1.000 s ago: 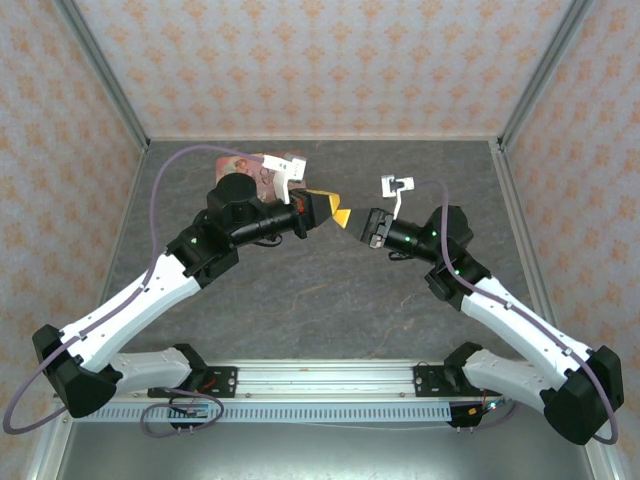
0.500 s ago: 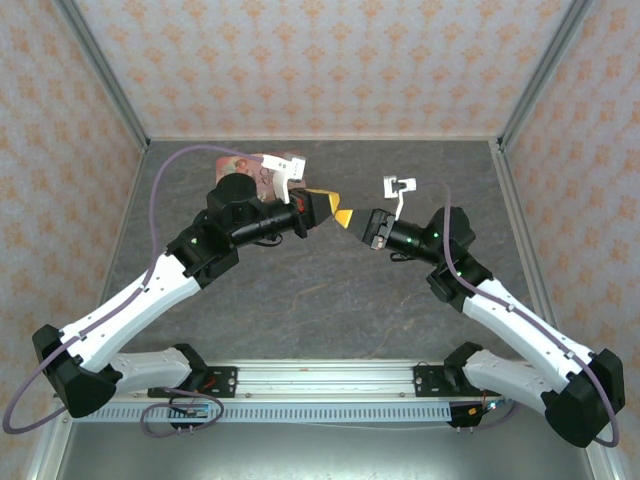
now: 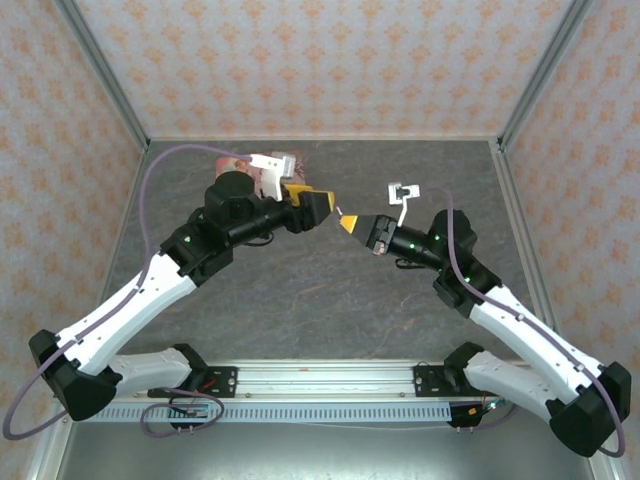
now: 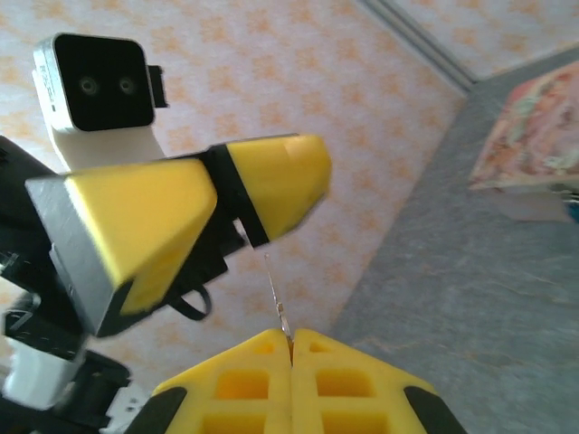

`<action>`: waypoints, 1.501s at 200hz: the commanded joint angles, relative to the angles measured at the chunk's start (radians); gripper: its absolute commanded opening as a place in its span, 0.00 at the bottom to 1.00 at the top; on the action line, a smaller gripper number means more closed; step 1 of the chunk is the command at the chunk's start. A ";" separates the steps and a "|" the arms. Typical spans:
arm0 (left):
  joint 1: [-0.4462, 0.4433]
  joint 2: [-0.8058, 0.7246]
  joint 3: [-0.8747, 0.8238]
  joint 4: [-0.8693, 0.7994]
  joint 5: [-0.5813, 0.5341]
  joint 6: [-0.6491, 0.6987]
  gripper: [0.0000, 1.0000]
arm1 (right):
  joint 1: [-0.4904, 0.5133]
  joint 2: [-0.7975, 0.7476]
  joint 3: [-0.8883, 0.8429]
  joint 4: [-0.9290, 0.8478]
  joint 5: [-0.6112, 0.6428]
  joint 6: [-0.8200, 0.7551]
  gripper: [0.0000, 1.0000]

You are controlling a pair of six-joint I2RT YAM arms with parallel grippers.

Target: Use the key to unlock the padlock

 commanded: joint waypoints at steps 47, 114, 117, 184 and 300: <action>0.247 0.083 0.038 -0.186 -0.086 0.065 0.82 | 0.005 -0.066 0.036 -0.483 0.352 -0.147 0.00; 0.329 0.525 0.305 -0.219 -0.132 0.178 0.83 | 0.005 -0.124 0.020 -0.626 0.455 -0.154 0.00; 0.330 0.545 0.321 -0.223 -0.133 0.178 0.83 | 0.004 -0.125 0.019 -0.629 0.456 -0.154 0.00; 0.329 0.879 0.578 -0.292 -0.132 0.224 0.85 | 0.005 -0.145 0.001 -0.665 0.488 -0.146 0.00; 0.317 0.978 0.561 -0.370 -0.072 0.294 0.73 | 0.004 -0.145 0.012 -0.685 0.537 -0.149 0.00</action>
